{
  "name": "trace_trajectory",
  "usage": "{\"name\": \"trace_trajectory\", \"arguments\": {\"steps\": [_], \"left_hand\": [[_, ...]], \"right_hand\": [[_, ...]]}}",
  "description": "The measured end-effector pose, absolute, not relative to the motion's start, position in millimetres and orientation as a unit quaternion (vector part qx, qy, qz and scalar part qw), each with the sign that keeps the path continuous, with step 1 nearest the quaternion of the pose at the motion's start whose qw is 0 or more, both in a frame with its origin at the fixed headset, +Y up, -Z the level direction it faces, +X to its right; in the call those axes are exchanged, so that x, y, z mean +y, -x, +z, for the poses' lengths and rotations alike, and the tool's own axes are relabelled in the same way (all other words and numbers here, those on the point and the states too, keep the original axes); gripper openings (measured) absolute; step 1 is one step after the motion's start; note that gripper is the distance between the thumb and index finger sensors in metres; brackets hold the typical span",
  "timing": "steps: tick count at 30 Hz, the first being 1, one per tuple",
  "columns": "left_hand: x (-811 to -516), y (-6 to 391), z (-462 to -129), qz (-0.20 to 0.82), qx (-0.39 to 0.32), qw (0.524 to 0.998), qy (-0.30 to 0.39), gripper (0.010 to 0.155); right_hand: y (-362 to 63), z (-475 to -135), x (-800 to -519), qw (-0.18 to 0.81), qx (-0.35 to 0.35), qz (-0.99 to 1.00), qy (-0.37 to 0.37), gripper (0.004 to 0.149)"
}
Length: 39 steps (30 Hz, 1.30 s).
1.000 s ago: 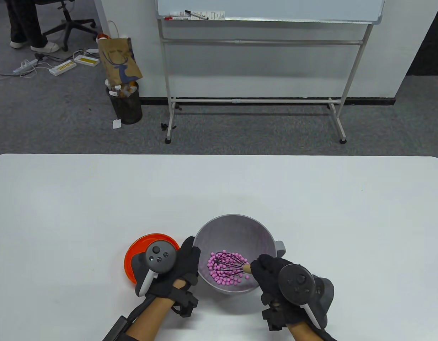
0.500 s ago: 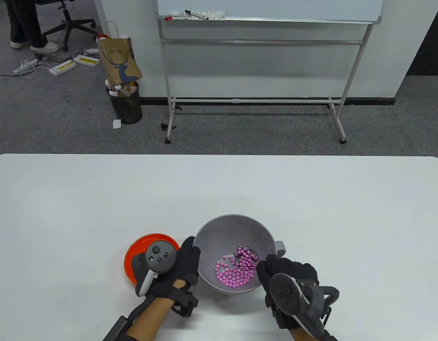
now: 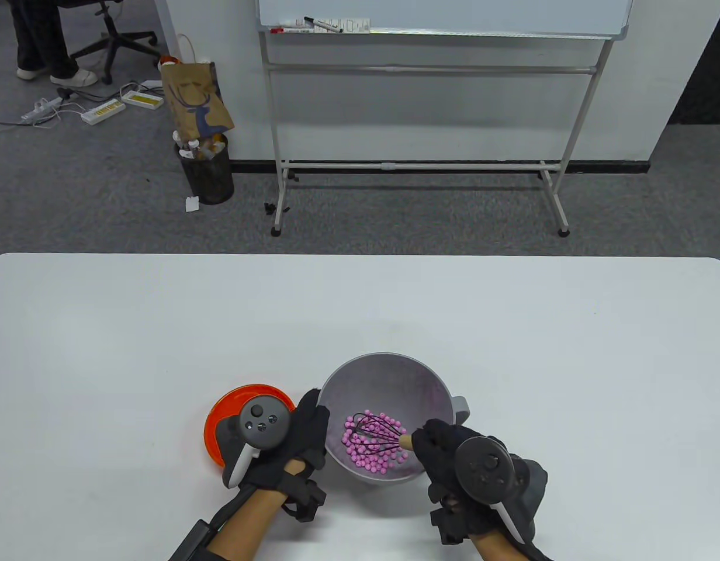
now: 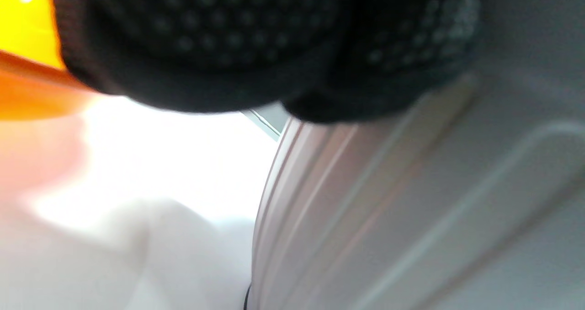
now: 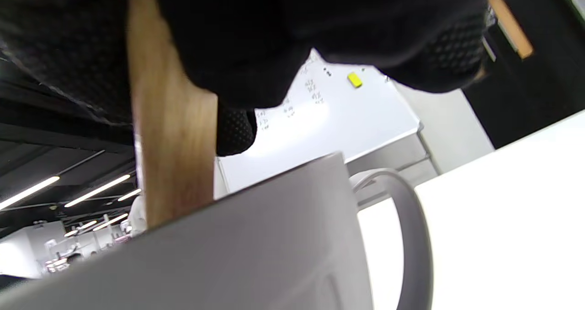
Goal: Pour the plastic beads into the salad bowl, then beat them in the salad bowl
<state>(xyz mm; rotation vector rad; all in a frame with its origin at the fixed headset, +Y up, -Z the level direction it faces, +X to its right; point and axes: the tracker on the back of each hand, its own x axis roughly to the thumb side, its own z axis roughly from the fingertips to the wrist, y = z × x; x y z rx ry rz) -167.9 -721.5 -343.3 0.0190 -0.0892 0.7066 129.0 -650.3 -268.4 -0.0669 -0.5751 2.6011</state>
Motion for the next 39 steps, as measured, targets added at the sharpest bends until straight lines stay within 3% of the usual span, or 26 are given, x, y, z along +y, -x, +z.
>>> {"name": "trace_trajectory", "arguments": {"steps": [13, 17, 22, 28, 39], "left_hand": [[-722, 168, -343, 0.345, -0.043, 0.938, -0.009, 0.056], [-722, 168, -343, 0.345, -0.042, 0.938, -0.009, 0.056], [-722, 168, -344, 0.345, -0.042, 0.938, -0.009, 0.056], [-722, 168, -344, 0.345, -0.043, 0.937, -0.009, 0.056], [-721, 168, -344, 0.347, -0.043, 0.937, -0.008, 0.056]], "right_hand": [[-122, -252, -636, 0.116, -0.264, 0.957, 0.021, 0.044], [-121, -247, -628, 0.124, -0.237, 0.964, 0.012, 0.044], [-125, -252, -631, 0.219, -0.176, 0.960, 0.000, 0.044], [-126, -262, -647, 0.249, -0.202, 0.947, 0.015, 0.045], [-131, -263, -646, 0.157, -0.254, 0.954, 0.037, 0.045]]}}
